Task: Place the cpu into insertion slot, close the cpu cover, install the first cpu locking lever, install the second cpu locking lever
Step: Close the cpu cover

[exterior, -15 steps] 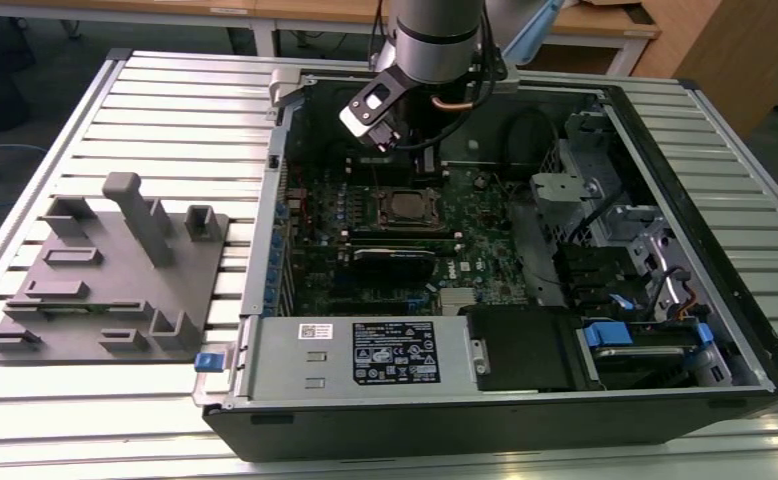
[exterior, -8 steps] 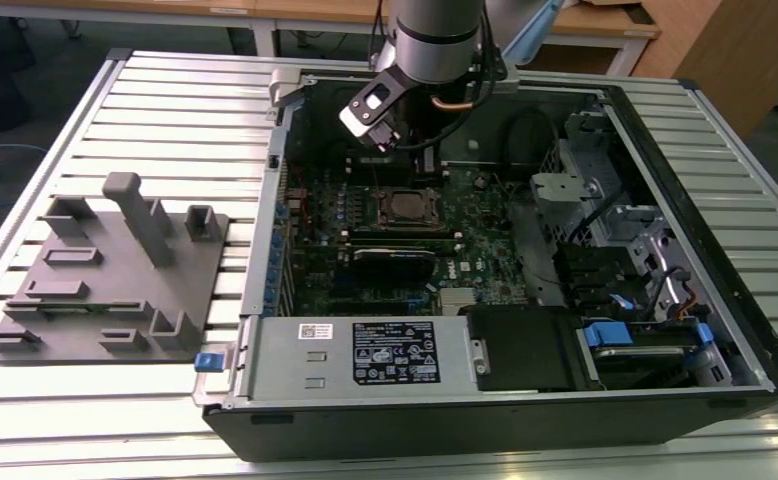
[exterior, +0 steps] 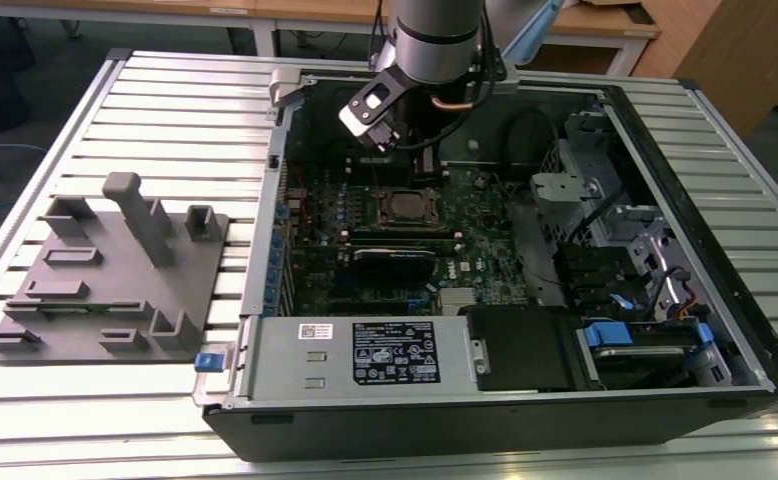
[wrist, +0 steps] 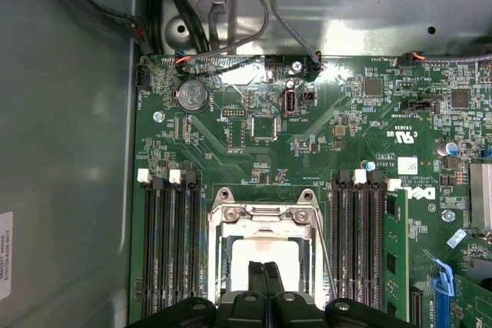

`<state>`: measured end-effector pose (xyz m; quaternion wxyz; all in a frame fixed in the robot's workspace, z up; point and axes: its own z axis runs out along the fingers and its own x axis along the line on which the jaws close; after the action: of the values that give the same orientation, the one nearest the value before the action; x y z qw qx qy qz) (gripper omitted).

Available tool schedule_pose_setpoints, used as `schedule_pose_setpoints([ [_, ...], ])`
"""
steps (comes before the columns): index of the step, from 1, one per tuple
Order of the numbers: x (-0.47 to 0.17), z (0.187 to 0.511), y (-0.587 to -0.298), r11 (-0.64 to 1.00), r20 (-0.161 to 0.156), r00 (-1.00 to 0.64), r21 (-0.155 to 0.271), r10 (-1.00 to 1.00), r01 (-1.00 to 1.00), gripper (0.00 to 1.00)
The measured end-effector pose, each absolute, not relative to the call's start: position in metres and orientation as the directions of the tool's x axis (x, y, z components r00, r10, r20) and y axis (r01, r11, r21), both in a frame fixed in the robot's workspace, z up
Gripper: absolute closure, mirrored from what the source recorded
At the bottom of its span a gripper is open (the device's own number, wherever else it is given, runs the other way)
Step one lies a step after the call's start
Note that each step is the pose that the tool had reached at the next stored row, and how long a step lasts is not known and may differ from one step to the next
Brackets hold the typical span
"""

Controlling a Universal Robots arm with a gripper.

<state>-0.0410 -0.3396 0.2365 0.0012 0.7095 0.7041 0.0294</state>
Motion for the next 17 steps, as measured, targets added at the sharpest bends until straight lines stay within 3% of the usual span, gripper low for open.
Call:
schedule_pose_setpoints([
  [17, -0.041, 0.2364, -0.3396, 0.115, 0.04, -0.117, 0.042, 0.992, 0.992, 0.89],
])
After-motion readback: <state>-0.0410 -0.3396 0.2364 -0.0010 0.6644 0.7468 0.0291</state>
